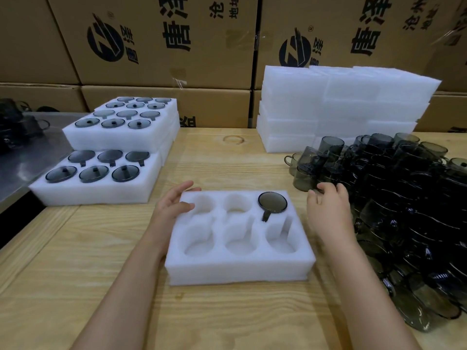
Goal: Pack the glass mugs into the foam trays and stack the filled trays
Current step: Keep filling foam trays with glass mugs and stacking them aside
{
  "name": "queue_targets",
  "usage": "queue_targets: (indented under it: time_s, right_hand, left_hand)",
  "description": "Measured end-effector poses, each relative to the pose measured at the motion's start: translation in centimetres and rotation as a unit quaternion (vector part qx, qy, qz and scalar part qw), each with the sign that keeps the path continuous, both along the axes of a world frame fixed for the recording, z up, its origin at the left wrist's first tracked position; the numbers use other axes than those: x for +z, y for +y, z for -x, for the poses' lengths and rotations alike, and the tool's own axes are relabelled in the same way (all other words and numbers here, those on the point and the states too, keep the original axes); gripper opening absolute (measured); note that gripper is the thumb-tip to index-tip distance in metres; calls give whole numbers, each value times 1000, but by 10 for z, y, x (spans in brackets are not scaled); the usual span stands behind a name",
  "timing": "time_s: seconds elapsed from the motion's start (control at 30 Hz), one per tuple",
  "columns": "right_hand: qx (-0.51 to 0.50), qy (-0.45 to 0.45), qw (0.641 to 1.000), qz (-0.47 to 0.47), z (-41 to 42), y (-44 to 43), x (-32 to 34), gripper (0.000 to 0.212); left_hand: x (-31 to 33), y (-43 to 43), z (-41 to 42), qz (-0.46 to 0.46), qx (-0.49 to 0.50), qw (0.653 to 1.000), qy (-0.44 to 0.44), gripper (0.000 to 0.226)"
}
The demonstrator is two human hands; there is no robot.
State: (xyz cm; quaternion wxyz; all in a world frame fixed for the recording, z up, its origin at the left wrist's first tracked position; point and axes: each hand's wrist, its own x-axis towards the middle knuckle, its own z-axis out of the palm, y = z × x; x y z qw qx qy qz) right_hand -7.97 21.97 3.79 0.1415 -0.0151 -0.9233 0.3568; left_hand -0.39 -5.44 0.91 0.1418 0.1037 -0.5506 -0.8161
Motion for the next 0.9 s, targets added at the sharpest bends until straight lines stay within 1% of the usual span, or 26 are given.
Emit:
queue_targets:
  time_s: [0.07,0.13,0.2,0.33,0.4,0.53,0.57,0.63,0.7,0.73,0.77,0.9]
  right_hand:
    - [4,-86,994,-64,4,1,1,41]
    - [7,-125,985,-116,5,1,1,42]
    - [-2,-116,982,-149,6,1,1,40]
    - [-20,-62,980,-188,3,-1,1,31]
    - [-20,-38,979,-201,1,-3,2,31]
    - [-14,13,980,-197,-1,-4,4,34]
    - [-10,20,979,-201,0,-3,2,37]
    - [2,-11,980,-200,4,-3,-1,48]
    - [17,-59,983,-172,7,-3,-3,52]
    - [22,-66,985,-160,8,-4,-4,52]
    - [20,-62,986,-155,9,-4,-5,52]
    - [13,-19,982,-189,10,-2,-9,50]
  left_hand:
    - [0,-1,1,-1,-5,1000,0,54]
    - [0,-1,1,0,-8,1000,-1,53]
    - [-1,-1,1,-3,-8,1000,0,53]
    - [-1,-2,2,-15,-8,1000,2,54]
    - [-2,-2,2,-18,-9,1000,4,52]
    - [-2,-3,2,-9,-5,1000,3,49]
    - [-2,-3,2,-9,-6,1000,3,47]
    - [-2,-3,2,-13,-8,1000,8,43]
    - [-1,-2,3,-21,-13,1000,12,47]
    - [-1,-1,3,-24,-14,1000,13,50]
    - [0,-1,3,-23,-15,1000,14,52]
    - [1,1,2,-26,-13,1000,11,51]
